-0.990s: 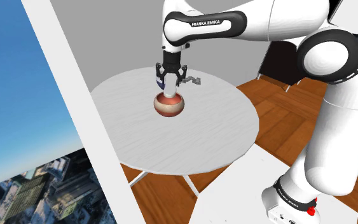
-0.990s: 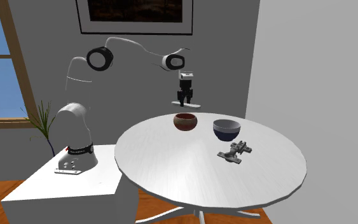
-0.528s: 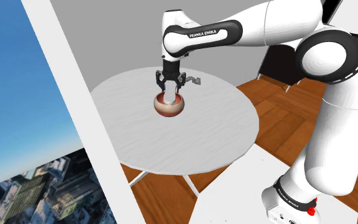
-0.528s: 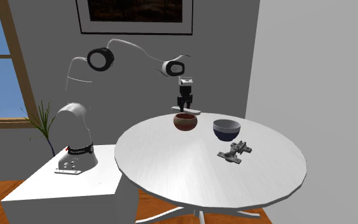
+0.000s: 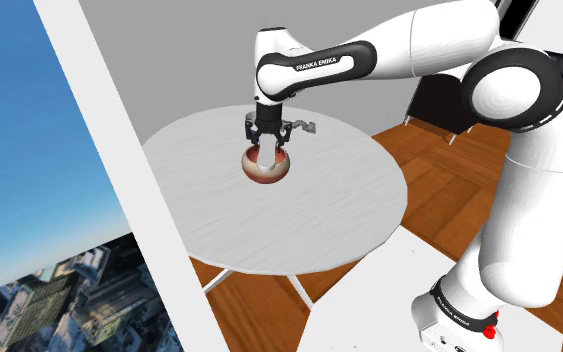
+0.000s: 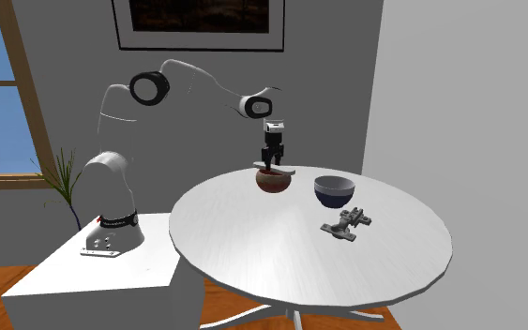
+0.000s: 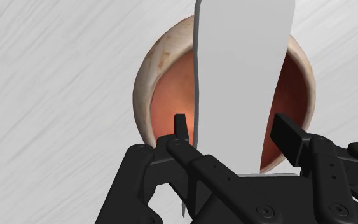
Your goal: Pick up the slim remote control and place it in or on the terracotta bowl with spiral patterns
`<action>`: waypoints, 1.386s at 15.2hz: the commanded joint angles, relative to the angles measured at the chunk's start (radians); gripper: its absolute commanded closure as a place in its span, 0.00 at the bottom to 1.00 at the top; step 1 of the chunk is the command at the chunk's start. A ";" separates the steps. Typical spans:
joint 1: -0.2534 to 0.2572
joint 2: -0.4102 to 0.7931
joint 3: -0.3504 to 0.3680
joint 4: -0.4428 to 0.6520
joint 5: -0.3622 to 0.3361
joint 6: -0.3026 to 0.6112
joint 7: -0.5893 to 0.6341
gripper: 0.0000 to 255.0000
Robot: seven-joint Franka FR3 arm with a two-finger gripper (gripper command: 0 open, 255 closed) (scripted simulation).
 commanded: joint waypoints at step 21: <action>0.002 -0.018 0.001 0.103 0.002 -0.119 -0.002 0.00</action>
